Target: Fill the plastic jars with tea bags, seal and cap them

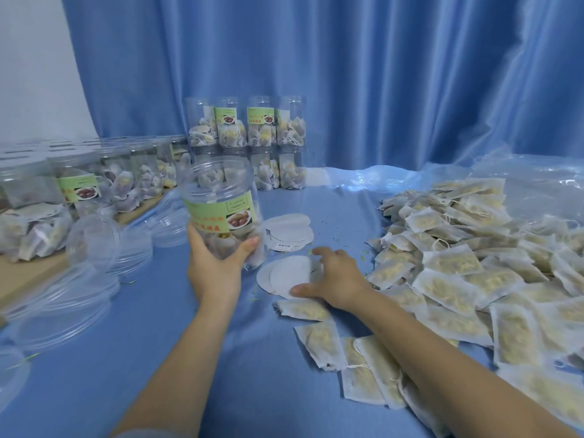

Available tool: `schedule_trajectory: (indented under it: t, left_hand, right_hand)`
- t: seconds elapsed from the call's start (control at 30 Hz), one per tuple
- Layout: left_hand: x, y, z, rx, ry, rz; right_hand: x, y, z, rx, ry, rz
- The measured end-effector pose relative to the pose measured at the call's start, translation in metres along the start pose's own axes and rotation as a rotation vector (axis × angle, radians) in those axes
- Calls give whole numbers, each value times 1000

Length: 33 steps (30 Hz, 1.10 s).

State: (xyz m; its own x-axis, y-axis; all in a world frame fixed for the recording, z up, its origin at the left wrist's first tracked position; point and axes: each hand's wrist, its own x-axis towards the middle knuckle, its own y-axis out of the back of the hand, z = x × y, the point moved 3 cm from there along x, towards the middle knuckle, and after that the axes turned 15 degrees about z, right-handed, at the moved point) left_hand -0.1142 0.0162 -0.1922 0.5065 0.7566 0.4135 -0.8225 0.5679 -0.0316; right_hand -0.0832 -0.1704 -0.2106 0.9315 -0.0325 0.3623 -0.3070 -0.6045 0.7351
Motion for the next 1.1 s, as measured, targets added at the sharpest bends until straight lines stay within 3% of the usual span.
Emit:
schedule_trajectory:
  t: [0.2, 0.37, 0.57, 0.67, 0.87, 1.1]
  left_hand:
    - [-2, -4, -10, 65, 28, -151]
    - [-8, -12, -11, 113, 56, -325]
    - [-10, -13, -9, 357, 27, -329]
    - [-8, -13, -6, 394, 17, -340]
    - [1, -10, -6, 191, 159, -314]
    - [35, 13, -11, -225, 568, 53]
  right_hand:
    - [6, 18, 16, 561, -276, 353]
    - [4, 20, 13, 874, -301, 408]
    - [-2, 21, 4, 898, -179, 343]
    - [-8, 26, -3, 784, -75, 298]
    - [-16, 30, -46, 246, 398, 301]
    - [-13, -3, -136, 175, 753, 178]
